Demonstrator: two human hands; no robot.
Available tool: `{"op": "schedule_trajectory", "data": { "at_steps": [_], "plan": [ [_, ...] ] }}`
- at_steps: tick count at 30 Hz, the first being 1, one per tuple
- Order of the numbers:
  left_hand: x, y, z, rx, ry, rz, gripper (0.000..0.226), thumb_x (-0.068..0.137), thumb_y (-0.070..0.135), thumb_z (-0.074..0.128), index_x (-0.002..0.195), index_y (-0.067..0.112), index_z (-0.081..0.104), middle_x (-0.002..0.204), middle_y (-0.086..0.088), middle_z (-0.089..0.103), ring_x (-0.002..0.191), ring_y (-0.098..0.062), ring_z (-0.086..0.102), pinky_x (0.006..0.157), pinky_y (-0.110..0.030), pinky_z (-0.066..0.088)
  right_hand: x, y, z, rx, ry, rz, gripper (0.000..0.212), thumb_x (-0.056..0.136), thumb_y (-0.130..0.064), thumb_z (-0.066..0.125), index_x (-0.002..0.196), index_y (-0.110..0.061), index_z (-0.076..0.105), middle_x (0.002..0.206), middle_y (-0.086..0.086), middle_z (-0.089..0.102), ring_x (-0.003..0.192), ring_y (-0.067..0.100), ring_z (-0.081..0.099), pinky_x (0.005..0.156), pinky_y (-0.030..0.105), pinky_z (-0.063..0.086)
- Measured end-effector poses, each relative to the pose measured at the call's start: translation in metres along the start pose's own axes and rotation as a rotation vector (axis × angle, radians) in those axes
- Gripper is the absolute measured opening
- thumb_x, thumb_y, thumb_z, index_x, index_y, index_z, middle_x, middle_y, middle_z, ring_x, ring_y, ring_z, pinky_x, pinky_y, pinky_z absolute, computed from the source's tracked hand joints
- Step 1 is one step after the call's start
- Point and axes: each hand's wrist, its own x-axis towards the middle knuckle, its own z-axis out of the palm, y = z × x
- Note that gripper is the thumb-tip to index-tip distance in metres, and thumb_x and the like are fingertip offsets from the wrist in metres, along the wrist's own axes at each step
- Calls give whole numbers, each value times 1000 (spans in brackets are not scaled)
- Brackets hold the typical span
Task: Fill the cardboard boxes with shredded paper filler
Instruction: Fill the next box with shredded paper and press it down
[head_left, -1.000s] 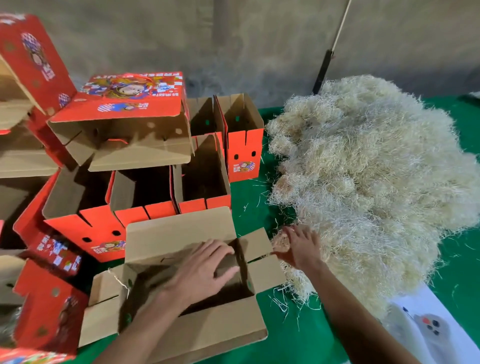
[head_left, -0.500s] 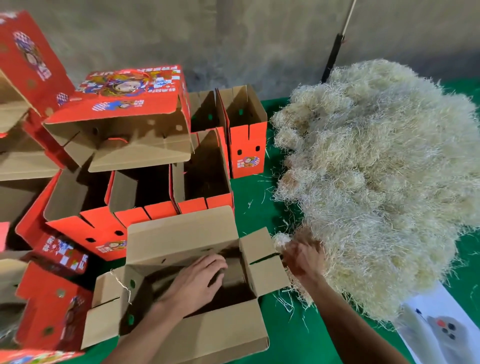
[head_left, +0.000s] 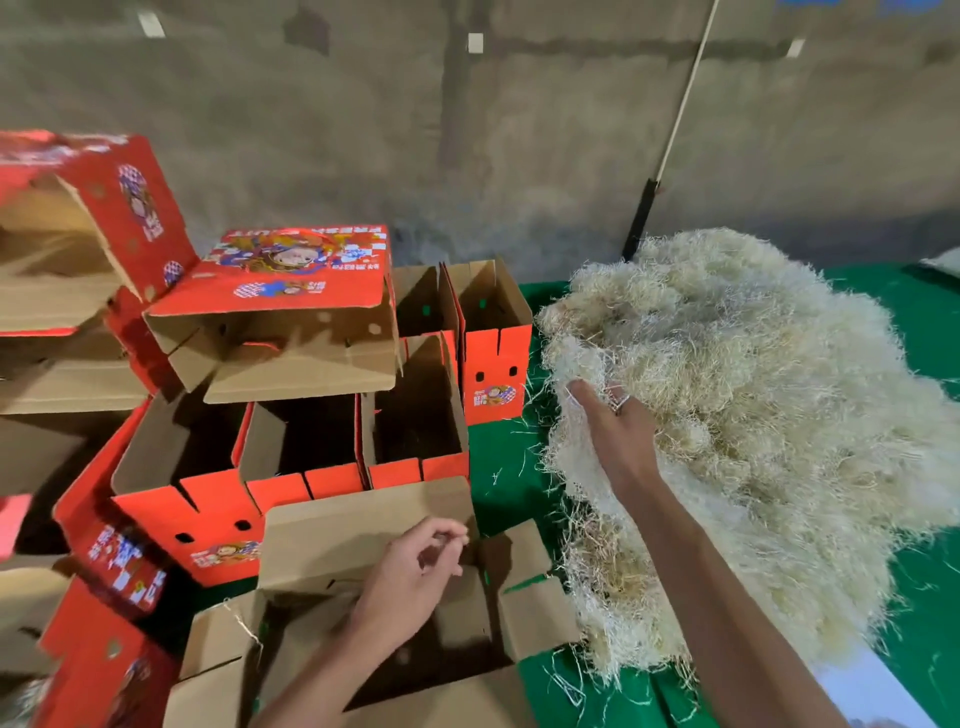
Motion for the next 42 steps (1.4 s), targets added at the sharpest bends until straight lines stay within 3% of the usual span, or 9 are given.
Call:
{"op": "schedule_trajectory", "data": {
  "at_steps": [3, 8, 17, 20, 22, 25, 31, 36, 42],
  "plan": [
    [3, 19, -1, -208, 1, -10, 15, 96, 49, 56, 107, 43, 64, 99, 17, 71, 89, -3, 69, 80, -30, 57, -4, -38, 2, 118, 5, -43, 63, 69, -78, 70, 83, -18, 61, 54, -3, 50, 47, 16, 52, 64, 37, 48],
    [25, 56, 12, -805, -65, -233, 47, 87, 53, 60, 120, 19, 59, 122, -4, 68, 106, -21, 70, 86, -48, 59, -9, -104, 11, 338, -23, -33, 42, 78, -59, 76, 100, -30, 55, 109, -7, 60, 106, 6, 55, 104, 47, 40],
    [50, 92, -7, -1719, -320, -420, 80, 57, 70, 86, 122, 38, 51, 144, -12, 38, 126, -59, 45, 93, -80, 36, -53, -174, 41, 397, -375, 62, 127, 44, -81, 79, 151, -28, 36, 150, -1, 46, 135, 27, 47, 114, 60, 32],
    [47, 78, -28, -1760, -308, -367, 79, 63, 71, 82, 125, 38, 48, 146, -13, 35, 121, -62, 48, 97, -79, 33, -65, -161, 52, 439, -503, 79, 106, 57, -79, 74, 147, -29, 46, 143, -3, 55, 128, 17, 56, 103, 46, 48],
    [43, 64, -37, -1664, -251, -386, 81, 73, 73, 73, 135, 29, 45, 150, -16, 32, 118, -59, 54, 93, -77, 40, -67, -148, 61, 511, -580, 90, 38, 88, -60, 61, 114, -36, 73, 109, -12, 75, 95, 3, 71, 69, 22, 59],
    [31, 44, -42, -1530, -73, -590, 89, 78, 70, 68, 143, 14, 47, 144, -28, 47, 119, -52, 57, 96, -69, 45, -70, -124, 74, 624, -623, 187, 39, 104, -43, 41, 96, -32, 77, 83, -21, 75, 75, -7, 70, 54, 13, 54],
    [10, 13, -50, -1559, 201, -571, 58, 99, 40, 53, 142, 1, 48, 97, -18, 68, 67, -31, 73, 48, -40, 60, -84, -75, 100, 521, -633, 412, 51, 79, -60, 66, 120, -30, 62, 119, 0, 72, 92, 11, 74, 73, 33, 62],
    [-10, -19, -67, -1538, 381, -684, 46, 91, 34, 69, 128, 8, 59, 109, -22, 68, 85, -38, 71, 53, -47, 60, -94, -47, 106, 262, -484, 342, 110, 68, -71, 78, 156, -29, 27, 156, 0, 40, 122, 19, 46, 98, 41, 37],
    [-11, -39, -65, -1357, 501, -706, 49, 103, 43, 47, 131, 3, 55, 104, -18, 65, 95, -31, 62, 87, -47, 57, -112, -17, 121, 149, -530, 263, 64, 104, -50, 42, 159, -22, 23, 161, 8, 32, 145, 32, 35, 117, 53, 32]
  ]
}}
